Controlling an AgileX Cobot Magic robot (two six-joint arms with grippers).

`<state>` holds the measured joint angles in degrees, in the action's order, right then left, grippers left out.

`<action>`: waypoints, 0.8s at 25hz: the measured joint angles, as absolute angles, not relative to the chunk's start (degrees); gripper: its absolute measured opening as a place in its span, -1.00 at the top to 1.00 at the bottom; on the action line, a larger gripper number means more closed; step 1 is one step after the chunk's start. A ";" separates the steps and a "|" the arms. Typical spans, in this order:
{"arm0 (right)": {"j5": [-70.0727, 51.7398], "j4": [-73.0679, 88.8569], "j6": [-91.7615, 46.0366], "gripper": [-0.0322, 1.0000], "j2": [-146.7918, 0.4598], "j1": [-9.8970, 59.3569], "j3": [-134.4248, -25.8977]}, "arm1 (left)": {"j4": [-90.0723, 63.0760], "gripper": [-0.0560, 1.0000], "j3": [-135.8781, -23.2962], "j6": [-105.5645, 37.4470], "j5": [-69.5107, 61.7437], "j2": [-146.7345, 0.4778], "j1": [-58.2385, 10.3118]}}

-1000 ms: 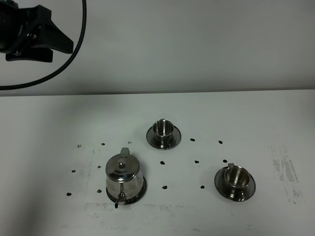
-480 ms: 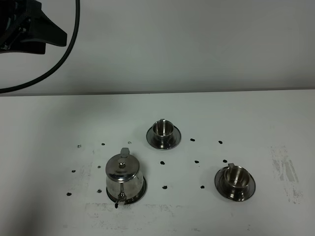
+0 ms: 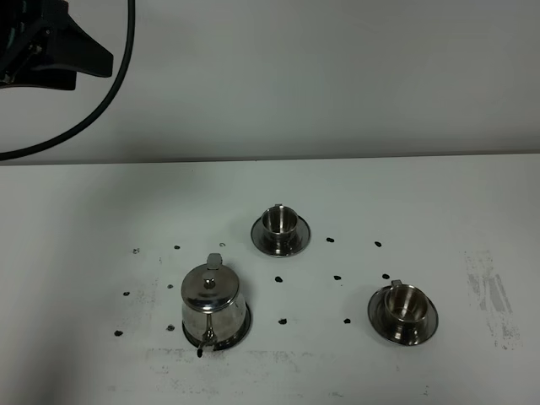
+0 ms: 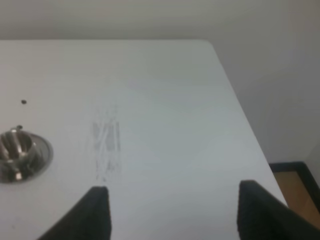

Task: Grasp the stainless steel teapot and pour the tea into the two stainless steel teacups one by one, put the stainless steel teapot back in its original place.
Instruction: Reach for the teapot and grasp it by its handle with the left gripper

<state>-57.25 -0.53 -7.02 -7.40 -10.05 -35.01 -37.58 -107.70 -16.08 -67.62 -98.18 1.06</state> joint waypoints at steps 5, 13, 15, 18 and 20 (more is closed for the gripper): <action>-57.96 -0.58 -7.02 -0.15 -2.76 -10.05 -30.34 | -37.58 -0.24 -107.70 -16.11 -67.62 -98.15 1.06; -60.89 -0.30 -7.70 -0.15 -0.18 -9.70 -28.95 | -37.58 -0.24 -107.70 -16.11 -67.62 -97.13 1.06; -62.19 0.00 -7.70 -0.15 -0.18 -9.56 -28.86 | -37.58 -0.24 -107.70 -16.30 -67.67 -96.78 1.06; -62.51 0.00 -7.70 -0.15 -0.16 -9.56 -28.63 | -37.58 -0.24 -107.70 -16.31 -67.67 -96.48 1.06; -62.22 0.31 -7.70 -0.15 -0.16 -9.56 -28.14 | -37.58 -0.24 -107.70 -16.31 -67.67 -96.36 1.06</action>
